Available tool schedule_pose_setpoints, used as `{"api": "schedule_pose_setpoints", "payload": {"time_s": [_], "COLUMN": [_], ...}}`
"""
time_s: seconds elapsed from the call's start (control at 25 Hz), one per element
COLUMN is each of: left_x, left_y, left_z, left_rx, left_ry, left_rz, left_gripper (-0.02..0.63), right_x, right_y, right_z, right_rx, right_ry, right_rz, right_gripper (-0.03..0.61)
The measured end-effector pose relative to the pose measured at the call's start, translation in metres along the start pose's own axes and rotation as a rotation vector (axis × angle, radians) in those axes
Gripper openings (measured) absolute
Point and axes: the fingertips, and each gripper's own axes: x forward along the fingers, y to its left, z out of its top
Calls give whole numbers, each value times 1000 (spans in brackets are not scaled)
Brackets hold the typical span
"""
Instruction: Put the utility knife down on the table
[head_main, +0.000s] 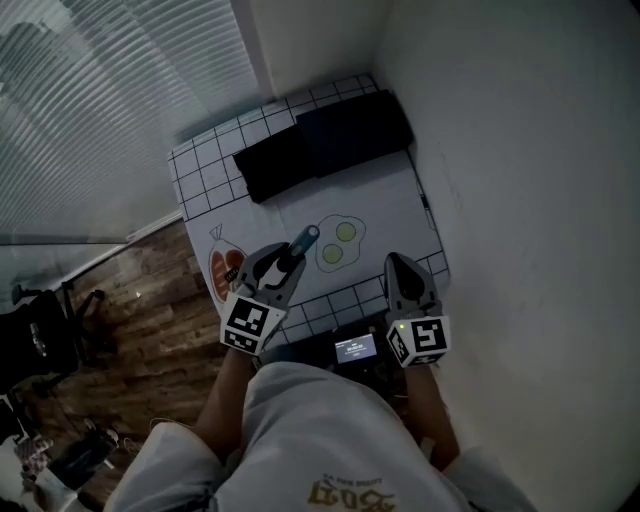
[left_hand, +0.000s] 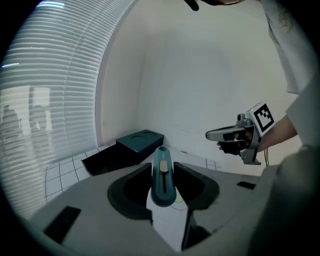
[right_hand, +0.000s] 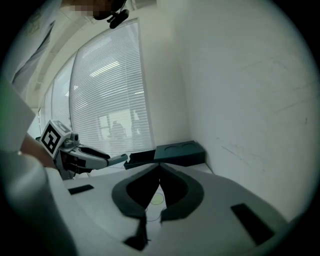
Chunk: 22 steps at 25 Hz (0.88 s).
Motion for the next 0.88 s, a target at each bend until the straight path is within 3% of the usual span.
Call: {"api": "schedule_pose_setpoints", "payload": {"time_s": [0.48,0.88], "left_x": [35,55], "left_y": [-9,-1], "left_z": [-52,-87], "left_rx": [-10,-5], "left_ry": [114,168], "left_rz": [-96,-72], "left_gripper": [144,144], "right_x": [21,31], "right_y": [-4,-10], "right_z": [-45,-68], "right_rx": [44,48], "right_ry": [100,151], "right_rz": [-7,-18], "right_gripper": [8,8]}}
